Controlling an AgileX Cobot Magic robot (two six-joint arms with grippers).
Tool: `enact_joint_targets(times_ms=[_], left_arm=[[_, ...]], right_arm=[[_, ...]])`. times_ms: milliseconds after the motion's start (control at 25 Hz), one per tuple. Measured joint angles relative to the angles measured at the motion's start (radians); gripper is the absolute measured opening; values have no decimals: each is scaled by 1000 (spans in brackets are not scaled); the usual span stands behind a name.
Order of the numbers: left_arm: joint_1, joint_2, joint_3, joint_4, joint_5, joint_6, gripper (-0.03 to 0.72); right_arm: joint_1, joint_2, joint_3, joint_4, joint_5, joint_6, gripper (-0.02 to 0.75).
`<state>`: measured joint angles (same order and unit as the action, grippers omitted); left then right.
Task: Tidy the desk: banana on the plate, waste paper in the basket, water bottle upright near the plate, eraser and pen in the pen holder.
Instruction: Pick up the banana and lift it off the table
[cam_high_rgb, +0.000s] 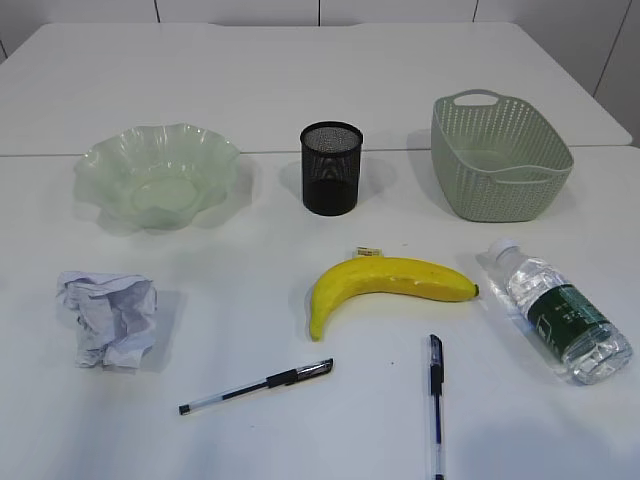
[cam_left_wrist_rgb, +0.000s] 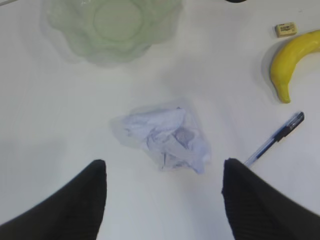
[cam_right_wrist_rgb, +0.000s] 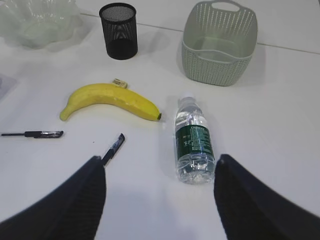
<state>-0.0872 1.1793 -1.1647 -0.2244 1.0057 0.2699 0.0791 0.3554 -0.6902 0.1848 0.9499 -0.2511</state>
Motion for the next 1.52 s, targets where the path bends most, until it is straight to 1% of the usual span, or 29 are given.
enact_joint_targets(times_ms=[280, 480, 600, 920, 1040, 1200, 1520], left_arm=[[0, 159, -92, -97, -31, 76, 517], [-29, 225, -104, -101, -48, 121, 517], [-79, 263, -104, -101, -58, 164, 517], [-277, 370, -105, -93, -191, 326, 517], [-331, 414, -105, -78, -244, 346, 517], [-377, 484, -111, -68, -298, 359, 517], [-461, 620, -113, -66, -476, 390, 517]], right_arm=[[0, 0, 0, 0, -46, 0, 505], [8, 0, 0, -17, -57, 0, 504], [15, 0, 0, -17, -66, 0, 504], [15, 0, 0, -7, -70, 0, 505], [15, 0, 0, 4, -71, 0, 504], [15, 0, 0, 15, -71, 0, 504], [15, 0, 0, 17, -71, 0, 503]])
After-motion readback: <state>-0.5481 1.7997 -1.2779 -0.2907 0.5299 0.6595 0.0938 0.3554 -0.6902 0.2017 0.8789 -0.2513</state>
